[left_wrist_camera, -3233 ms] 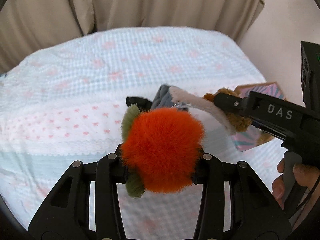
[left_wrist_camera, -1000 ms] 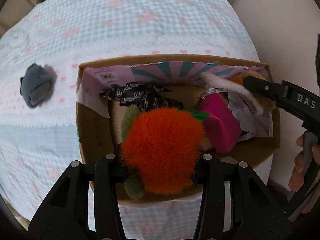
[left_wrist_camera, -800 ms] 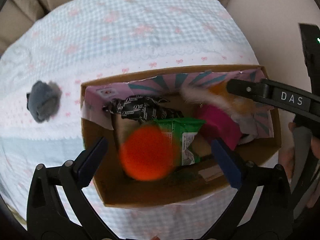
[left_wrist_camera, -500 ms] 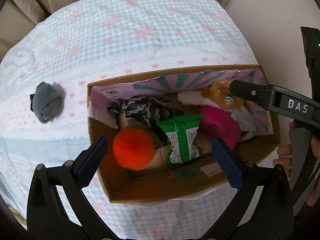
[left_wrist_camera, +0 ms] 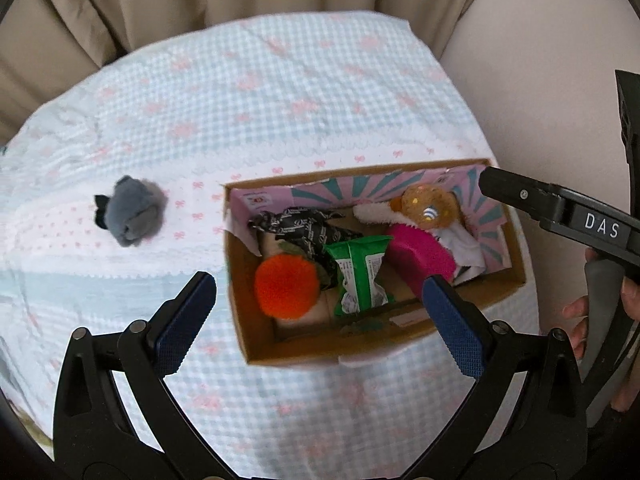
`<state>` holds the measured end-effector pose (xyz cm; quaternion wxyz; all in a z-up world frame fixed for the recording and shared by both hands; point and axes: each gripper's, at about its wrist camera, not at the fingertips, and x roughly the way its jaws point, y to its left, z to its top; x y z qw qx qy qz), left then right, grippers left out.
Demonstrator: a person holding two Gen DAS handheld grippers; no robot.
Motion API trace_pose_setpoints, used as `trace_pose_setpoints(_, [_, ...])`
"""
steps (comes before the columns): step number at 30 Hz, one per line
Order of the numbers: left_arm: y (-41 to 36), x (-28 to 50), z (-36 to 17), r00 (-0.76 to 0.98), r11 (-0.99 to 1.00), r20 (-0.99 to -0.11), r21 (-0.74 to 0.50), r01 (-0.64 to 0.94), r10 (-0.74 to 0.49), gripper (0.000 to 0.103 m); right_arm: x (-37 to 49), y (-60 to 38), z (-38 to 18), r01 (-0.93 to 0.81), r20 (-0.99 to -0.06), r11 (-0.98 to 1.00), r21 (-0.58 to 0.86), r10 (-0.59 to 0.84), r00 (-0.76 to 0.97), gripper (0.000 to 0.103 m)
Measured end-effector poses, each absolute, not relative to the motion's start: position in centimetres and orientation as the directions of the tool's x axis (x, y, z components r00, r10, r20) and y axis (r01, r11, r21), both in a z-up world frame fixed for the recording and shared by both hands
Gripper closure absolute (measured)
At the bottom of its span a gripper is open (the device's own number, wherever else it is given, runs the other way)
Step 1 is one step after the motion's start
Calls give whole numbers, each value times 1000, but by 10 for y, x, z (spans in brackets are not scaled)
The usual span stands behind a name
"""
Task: Organize soft objects
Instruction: 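Open both tools and lift them away from the box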
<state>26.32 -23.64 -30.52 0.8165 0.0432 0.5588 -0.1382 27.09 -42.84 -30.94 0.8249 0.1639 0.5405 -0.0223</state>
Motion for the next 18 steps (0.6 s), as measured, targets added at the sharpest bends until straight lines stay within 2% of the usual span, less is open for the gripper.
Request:
trace_pose_setpoints(9, [-209, 212, -230, 472, 962, -862, -62, 264, -185, 0, 222, -398, -226, 160, -840, 971, 178, 65, 539, 0])
trace_pose_setpoints(18, [-168, 153, -160, 604, 975, -774, -72, 212, -189, 0, 155, -350, -147, 90, -742, 990, 109, 21, 670, 0])
